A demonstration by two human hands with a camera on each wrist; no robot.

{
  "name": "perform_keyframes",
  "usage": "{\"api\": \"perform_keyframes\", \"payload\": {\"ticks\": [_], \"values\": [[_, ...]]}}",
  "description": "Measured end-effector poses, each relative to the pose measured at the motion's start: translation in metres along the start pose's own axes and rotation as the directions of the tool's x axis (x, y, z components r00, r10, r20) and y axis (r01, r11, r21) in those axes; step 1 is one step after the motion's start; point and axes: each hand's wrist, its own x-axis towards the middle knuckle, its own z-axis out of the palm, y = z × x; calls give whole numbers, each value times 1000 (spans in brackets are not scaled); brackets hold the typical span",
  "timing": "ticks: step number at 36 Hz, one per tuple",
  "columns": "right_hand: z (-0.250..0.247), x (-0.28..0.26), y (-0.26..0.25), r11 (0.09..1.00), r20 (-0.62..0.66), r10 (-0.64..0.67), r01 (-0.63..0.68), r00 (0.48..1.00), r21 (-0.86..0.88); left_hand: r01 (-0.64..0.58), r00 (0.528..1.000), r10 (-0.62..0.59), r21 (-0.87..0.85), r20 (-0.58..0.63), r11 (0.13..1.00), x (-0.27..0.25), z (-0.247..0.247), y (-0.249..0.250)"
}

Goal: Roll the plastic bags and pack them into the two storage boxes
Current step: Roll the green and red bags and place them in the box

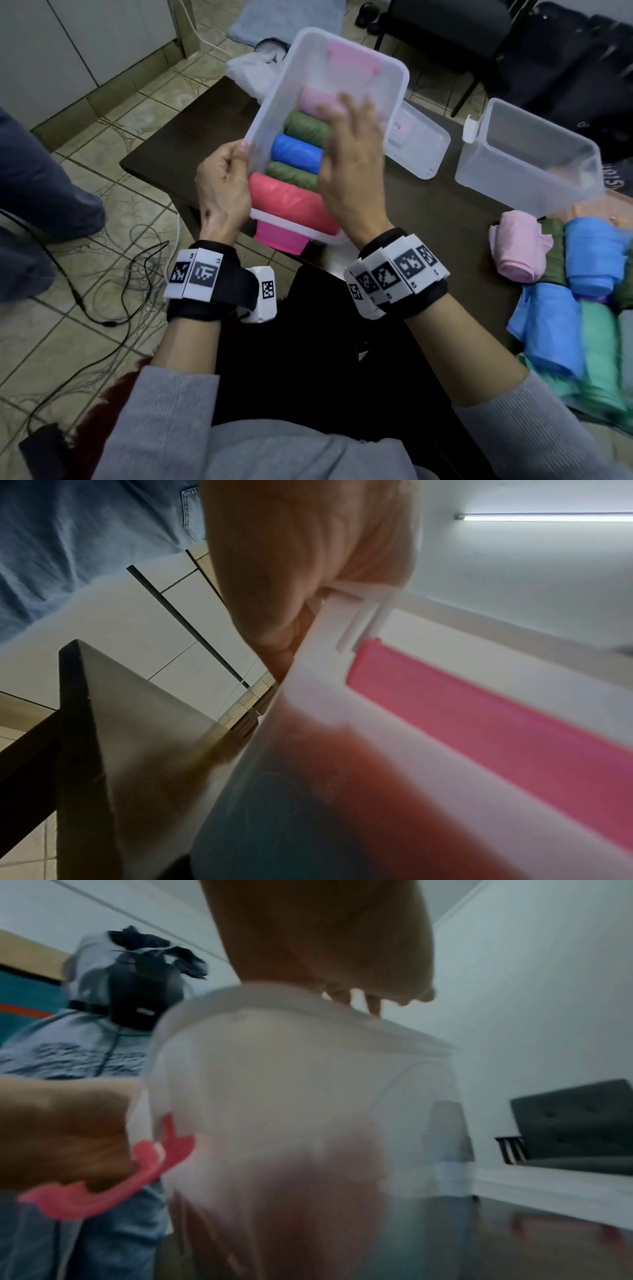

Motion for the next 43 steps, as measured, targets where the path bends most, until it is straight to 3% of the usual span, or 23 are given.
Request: {"api": "perform_keyframes", "payload": {"ticks": [2,4,6,8,11,21,34,36,40,43], "values": [[-7,1,9,980,-58,201,-201,978,8,-4,1000,4,13,4,1000,3,1,2],[-11,2,21,903,97,398,-409,912,135,3,1000,-4,24,19,1000,6,3,3],[-15,2,28,759,257,526,-584,811,289,13,1000,-14,30,28,999,8,4,4],[-15,2,28,631,308,609,-682,731,370,27,999,-28,37,30,999,11,6,5],[-12,6,30,524,319,672,-734,668,433,35,999,-38,56,39,998,12,8,6],[-2,15,45,381,371,717,-777,590,500,83,988,-103,166,117,983,25,14,16],[-9,9,54,451,433,628,-756,647,475,87,978,-136,281,158,956,28,16,18],[-19,4,60,427,444,637,-768,631,478,85,982,-132,306,135,948,27,17,23],[-37,-12,92,424,406,680,-779,610,461,-4,999,-15,379,47,925,18,18,36],[-57,-27,115,481,356,725,-804,589,350,-203,977,210,383,25,901,6,26,53]]}}
